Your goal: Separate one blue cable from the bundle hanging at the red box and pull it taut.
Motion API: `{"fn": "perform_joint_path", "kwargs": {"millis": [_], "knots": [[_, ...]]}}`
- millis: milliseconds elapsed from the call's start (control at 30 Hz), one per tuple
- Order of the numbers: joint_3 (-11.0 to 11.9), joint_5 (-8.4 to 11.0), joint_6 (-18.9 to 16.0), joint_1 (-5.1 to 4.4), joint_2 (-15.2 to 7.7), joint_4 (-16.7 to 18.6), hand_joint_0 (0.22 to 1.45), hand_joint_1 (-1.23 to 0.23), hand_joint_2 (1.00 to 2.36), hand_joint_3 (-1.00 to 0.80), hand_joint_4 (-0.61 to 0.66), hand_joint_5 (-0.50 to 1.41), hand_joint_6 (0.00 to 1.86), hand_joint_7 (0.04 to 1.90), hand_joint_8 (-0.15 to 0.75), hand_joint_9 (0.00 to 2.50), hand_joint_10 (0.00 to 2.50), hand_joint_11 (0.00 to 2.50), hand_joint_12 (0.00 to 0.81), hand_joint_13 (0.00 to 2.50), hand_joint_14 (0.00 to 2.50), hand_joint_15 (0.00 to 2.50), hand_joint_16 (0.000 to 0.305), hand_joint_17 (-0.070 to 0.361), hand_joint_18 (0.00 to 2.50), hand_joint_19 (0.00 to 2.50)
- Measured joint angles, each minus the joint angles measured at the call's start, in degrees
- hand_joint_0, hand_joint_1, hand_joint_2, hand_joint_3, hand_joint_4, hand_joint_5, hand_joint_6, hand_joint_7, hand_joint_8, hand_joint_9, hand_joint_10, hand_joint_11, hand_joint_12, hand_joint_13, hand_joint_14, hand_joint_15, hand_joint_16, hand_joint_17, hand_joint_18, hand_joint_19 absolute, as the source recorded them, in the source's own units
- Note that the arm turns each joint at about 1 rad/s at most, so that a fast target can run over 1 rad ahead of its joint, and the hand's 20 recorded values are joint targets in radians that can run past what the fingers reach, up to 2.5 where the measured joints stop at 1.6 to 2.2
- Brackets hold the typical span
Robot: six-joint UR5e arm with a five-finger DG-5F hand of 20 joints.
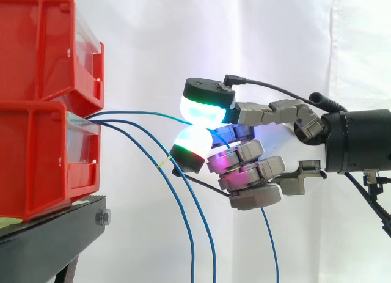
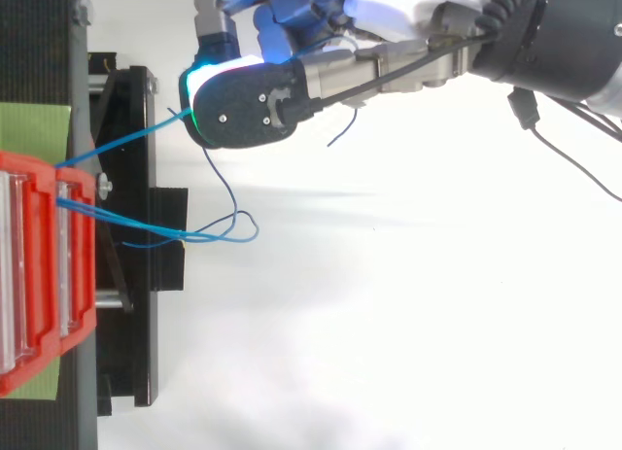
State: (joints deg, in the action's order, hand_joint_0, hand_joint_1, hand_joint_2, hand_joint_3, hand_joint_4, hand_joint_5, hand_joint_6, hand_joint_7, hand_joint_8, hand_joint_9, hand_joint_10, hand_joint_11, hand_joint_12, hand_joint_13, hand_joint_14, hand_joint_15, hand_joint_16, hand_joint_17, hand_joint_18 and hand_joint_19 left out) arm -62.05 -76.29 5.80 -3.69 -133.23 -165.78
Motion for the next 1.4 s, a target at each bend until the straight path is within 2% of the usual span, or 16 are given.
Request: {"fn": "perform_joint_path", "kwargs": {"millis": [67,133,167,300,467,533,600,733,933,1067,1167,1400], "knots": [[0.0,0.00,0.0,0.00,0.0,0.0,0.72,-0.76,1.01,-0.44,-0.05,-0.22,0.94,1.22,0.257,0.66,1.45,1.55,0.309,0.84,2.50,1.12,0.033,0.075,1.14,1.69],[-0.1,0.00,0.0,0.00,0.0,0.0,0.69,-0.73,1.00,-0.50,0.00,-0.21,0.93,1.19,0.259,0.67,1.42,1.57,0.301,0.83,2.50,1.11,0.032,0.073,1.13,1.69],[-0.1,0.00,0.0,0.00,0.0,-0.1,0.63,-0.66,1.00,-0.50,0.05,-0.21,0.92,1.17,0.264,0.69,1.41,1.56,0.303,0.84,2.50,1.09,0.032,0.073,1.13,1.68],[-0.1,0.00,0.0,0.00,0.0,0.0,0.53,-0.52,1.00,-0.50,0.11,-0.20,0.92,1.15,0.291,0.73,1.46,1.52,0.323,0.90,2.50,1.06,0.036,0.081,1.18,1.67],[-0.1,-0.04,0.0,0.00,0.0,0.0,0.52,-0.45,1.00,-0.50,0.13,-0.19,0.91,1.16,0.299,0.76,1.46,1.51,0.328,0.91,2.50,1.05,0.039,0.088,1.21,1.65],[-0.1,-0.07,0.0,0.00,0.0,0.1,0.56,-0.42,1.00,-0.50,0.14,-0.19,0.91,1.19,0.282,0.77,1.38,1.57,0.317,0.90,2.50,1.07,0.035,0.078,1.18,1.67],[-0.1,-0.07,0.0,-0.01,0.0,0.1,0.61,-0.46,1.00,-0.50,0.13,-0.19,0.91,1.20,0.272,0.77,1.33,1.60,0.312,0.90,2.50,1.08,0.033,0.075,1.17,1.66],[-0.1,-0.04,0.0,-0.07,0.0,0.1,0.63,-0.69,1.02,-0.26,0.15,-0.20,0.91,1.27,0.275,0.73,1.30,1.66,0.319,0.87,2.50,1.13,0.035,0.078,1.13,1.64],[-0.2,-0.02,0.0,-0.08,0.0,0.1,0.64,-0.74,1.02,-0.16,0.10,-0.20,0.92,1.35,0.270,0.71,1.27,1.67,0.317,0.85,2.50,1.15,0.036,0.081,1.09,1.61],[-0.2,-0.02,0.0,-0.09,0.0,0.1,0.67,-0.77,1.02,-0.22,0.06,-0.21,0.93,1.26,0.268,0.70,1.26,1.67,0.314,0.84,2.50,1.16,0.036,0.082,1.06,1.59],[-0.2,-0.04,0.0,-0.09,0.0,0.1,0.71,-0.81,1.01,-0.39,0.04,-0.21,0.93,1.23,0.262,0.69,1.23,1.68,0.306,0.84,2.50,1.18,0.037,0.082,1.06,1.56],[-0.3,-0.09,0.0,-0.09,0.0,0.1,0.74,-0.81,1.00,-0.49,0.02,-0.20,0.93,1.23,0.255,0.70,1.19,1.67,0.302,0.86,2.45,1.21,0.037,0.083,1.04,1.51]]}}
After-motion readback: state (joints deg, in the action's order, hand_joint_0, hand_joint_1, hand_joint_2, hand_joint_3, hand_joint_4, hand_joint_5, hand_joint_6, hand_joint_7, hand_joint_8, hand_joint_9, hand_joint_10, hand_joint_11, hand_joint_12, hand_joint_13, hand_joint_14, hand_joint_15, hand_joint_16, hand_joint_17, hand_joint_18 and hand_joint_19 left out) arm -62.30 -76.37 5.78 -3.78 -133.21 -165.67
